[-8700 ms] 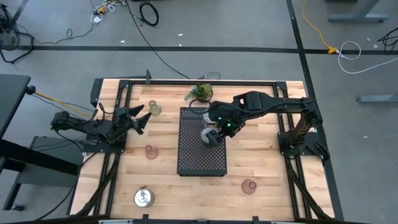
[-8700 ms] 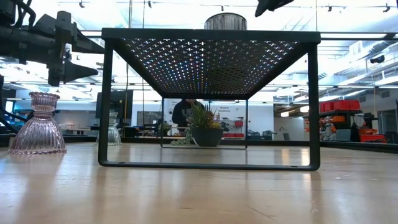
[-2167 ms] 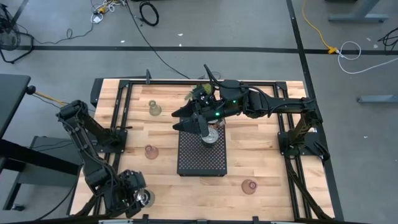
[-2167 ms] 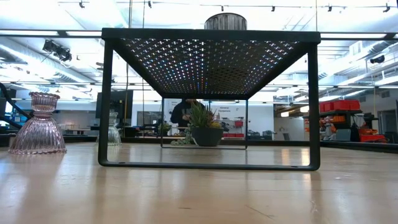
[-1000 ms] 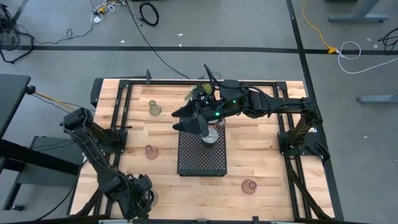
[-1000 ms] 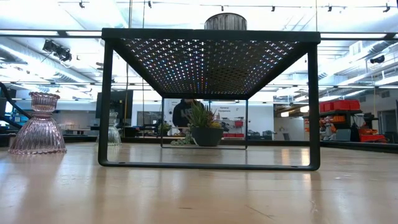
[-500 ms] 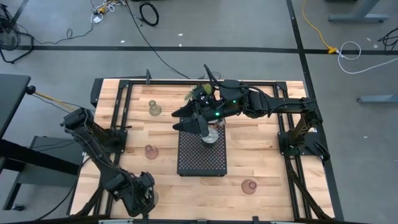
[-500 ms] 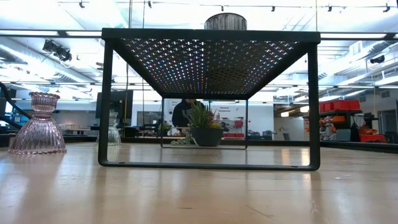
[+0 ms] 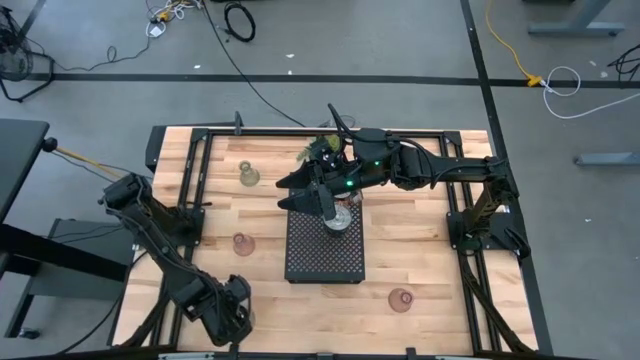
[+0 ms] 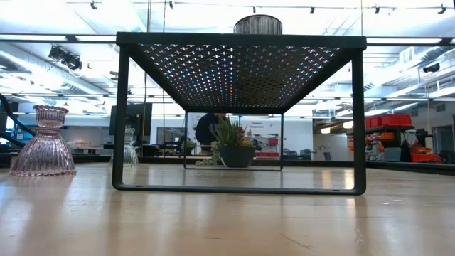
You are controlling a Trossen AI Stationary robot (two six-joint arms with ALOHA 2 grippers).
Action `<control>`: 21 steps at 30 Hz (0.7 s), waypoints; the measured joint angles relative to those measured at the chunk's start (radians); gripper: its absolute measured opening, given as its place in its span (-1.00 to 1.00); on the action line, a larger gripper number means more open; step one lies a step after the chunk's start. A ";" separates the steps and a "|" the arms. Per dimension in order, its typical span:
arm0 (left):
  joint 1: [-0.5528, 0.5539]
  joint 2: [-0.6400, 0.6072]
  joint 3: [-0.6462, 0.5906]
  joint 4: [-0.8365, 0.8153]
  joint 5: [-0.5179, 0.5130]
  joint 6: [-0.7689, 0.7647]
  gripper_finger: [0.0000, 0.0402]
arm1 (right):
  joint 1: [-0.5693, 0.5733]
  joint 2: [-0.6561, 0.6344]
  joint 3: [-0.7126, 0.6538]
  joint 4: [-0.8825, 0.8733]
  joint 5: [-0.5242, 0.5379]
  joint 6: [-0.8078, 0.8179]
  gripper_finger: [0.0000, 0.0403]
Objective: Pick & Place candle stick holders
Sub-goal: Put the scented candle can on the shelf aligned with the other scented candle cans
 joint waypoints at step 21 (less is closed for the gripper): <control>0.015 0.078 0.001 0.035 0.058 0.039 0.93 | 0.000 0.000 0.000 0.000 0.000 0.000 0.98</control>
